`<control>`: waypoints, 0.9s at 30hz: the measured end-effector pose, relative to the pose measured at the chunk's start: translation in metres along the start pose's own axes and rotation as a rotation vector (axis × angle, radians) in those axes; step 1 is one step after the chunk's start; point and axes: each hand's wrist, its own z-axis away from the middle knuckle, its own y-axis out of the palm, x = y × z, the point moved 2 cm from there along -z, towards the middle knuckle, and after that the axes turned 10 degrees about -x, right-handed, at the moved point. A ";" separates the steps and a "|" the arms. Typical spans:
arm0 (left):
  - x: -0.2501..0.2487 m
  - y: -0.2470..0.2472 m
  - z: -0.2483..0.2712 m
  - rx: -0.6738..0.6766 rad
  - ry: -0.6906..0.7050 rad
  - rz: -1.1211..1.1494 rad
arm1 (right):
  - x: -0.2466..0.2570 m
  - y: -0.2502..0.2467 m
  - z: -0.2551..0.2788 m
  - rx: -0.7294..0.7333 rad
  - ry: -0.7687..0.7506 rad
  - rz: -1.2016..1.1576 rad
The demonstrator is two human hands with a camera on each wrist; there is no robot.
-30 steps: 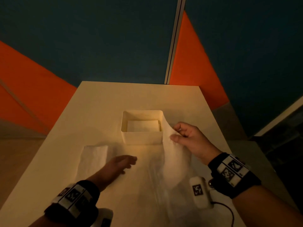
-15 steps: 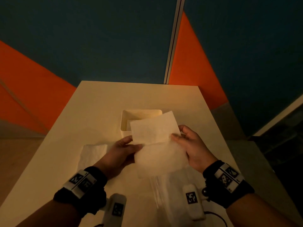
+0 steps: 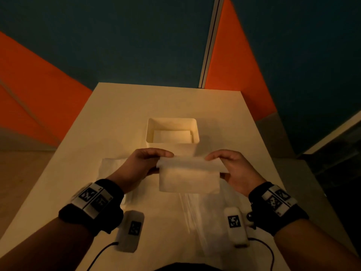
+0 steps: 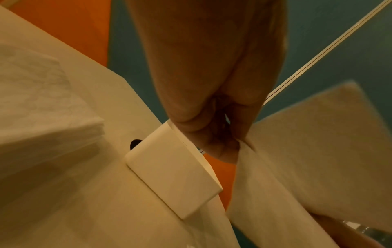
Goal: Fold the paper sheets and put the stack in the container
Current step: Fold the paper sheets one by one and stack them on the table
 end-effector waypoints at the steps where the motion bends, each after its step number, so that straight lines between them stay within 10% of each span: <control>1: -0.001 -0.001 0.000 0.011 -0.009 -0.006 | 0.001 -0.001 0.000 0.013 0.004 -0.019; 9: -0.005 -0.001 0.006 0.099 -0.060 0.010 | 0.001 0.004 0.002 0.094 -0.018 0.120; 17: 0.005 0.005 0.016 0.466 -0.189 -0.161 | 0.000 0.031 0.007 0.324 -0.098 0.298; 27: 0.026 -0.081 0.021 -0.366 0.007 -0.036 | -0.011 -0.005 -0.007 -0.060 -0.015 0.334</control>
